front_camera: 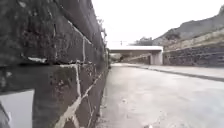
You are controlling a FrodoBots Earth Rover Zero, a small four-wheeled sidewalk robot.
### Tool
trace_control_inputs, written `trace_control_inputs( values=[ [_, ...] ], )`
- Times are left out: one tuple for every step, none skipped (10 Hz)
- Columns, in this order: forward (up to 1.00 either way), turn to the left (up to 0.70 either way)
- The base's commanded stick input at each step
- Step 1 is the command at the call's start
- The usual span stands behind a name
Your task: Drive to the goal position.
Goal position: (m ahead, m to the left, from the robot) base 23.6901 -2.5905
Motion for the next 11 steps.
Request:
trace_control_inputs(
  values=[
    [0.00,-0.45],
    [0.00,-0.45],
    [0.00,0.00],
    [0.00,0.00],
    [0.00,0.00],
    [0.00,-0.45],
    [0.00,-0.45],
    [0.00,-0.45],
    [0.00,0.00],
    [0.00,0.00],
    [0.00,0.00]
  ],
)
